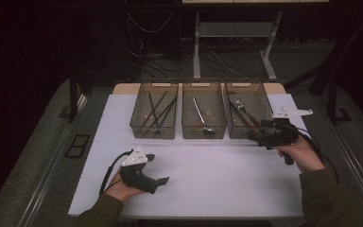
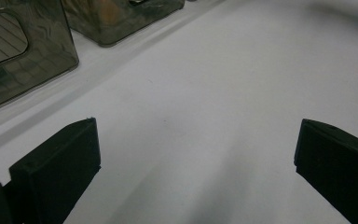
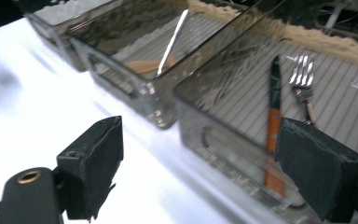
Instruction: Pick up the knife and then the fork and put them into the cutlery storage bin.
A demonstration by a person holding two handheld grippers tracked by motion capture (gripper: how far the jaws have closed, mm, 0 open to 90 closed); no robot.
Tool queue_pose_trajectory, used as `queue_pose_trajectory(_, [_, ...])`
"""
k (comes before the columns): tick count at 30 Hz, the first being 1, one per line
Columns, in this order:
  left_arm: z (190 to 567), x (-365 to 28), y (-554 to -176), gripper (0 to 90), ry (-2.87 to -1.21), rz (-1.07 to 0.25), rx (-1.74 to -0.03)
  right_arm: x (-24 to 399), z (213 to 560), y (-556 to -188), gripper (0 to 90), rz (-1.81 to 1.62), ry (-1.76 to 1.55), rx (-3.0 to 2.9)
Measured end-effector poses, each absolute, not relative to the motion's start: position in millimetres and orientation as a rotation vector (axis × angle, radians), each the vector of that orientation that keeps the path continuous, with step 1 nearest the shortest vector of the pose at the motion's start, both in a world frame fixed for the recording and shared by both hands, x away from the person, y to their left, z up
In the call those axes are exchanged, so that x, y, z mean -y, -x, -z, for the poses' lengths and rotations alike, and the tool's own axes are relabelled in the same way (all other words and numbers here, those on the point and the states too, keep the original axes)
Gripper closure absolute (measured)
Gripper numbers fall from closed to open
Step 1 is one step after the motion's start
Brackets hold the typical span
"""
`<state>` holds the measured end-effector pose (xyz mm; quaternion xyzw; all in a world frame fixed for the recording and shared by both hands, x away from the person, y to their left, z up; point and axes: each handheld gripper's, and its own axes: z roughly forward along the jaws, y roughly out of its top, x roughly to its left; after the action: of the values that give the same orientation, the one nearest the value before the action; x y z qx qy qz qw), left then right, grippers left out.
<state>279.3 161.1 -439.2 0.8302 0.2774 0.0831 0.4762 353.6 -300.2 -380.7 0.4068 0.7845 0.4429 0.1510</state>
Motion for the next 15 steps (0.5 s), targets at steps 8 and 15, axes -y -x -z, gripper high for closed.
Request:
queue_pose_trajectory(8, [438.4, -161.5, -277.0, 0.0, -2.03, -0.201, -0.675, 299.9, 396.6, -326.5, 15.8, -1.299, -1.148, -2.262])
queue_pose_trajectory(15, [438.5, -161.7, -277.3, 0.0, -2.028, -0.198, -0.676, 298.0, 411.1, -307.5, 15.8, -1.33, -1.132, -2.257])
